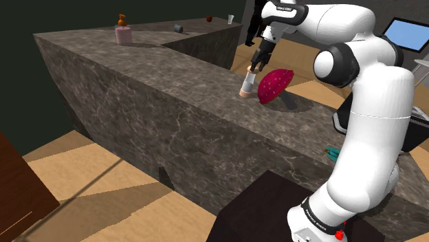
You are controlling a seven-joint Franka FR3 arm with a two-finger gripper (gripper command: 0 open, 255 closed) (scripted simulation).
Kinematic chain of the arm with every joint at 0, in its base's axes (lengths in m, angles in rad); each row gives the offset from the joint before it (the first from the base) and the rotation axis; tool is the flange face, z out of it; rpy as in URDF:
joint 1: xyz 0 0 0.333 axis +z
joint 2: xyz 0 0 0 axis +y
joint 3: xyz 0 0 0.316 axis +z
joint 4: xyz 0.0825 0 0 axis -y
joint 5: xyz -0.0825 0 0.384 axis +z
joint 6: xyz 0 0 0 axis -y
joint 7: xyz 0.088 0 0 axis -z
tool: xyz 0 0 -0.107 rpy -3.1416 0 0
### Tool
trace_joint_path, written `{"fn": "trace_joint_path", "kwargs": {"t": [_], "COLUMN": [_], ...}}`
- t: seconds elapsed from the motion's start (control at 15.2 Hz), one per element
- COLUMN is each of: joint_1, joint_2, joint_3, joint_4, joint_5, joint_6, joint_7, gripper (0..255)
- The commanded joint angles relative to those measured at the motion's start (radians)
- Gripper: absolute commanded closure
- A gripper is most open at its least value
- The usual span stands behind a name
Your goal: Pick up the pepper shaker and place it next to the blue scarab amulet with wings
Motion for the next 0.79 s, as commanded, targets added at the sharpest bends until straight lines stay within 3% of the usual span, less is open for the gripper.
{"fn": "trace_joint_path", "kwargs": {"t": [0.0,0.2,0.26,0.73], "joint_1": [0.0,0.0,0.0,0.001], "joint_2": [-0.001,-0.001,-0.001,-0.001], "joint_3": [0.0,0.0,0.0,0.0], "joint_4": [-0.002,-0.002,-0.002,-0.002], "joint_5": [0.0,0.0,0.0,0.0], "joint_6": [0.002,0.002,0.002,0.002], "joint_7": [0.0,0.0,0.0,0.0], "gripper": [0,0,255,255]}}
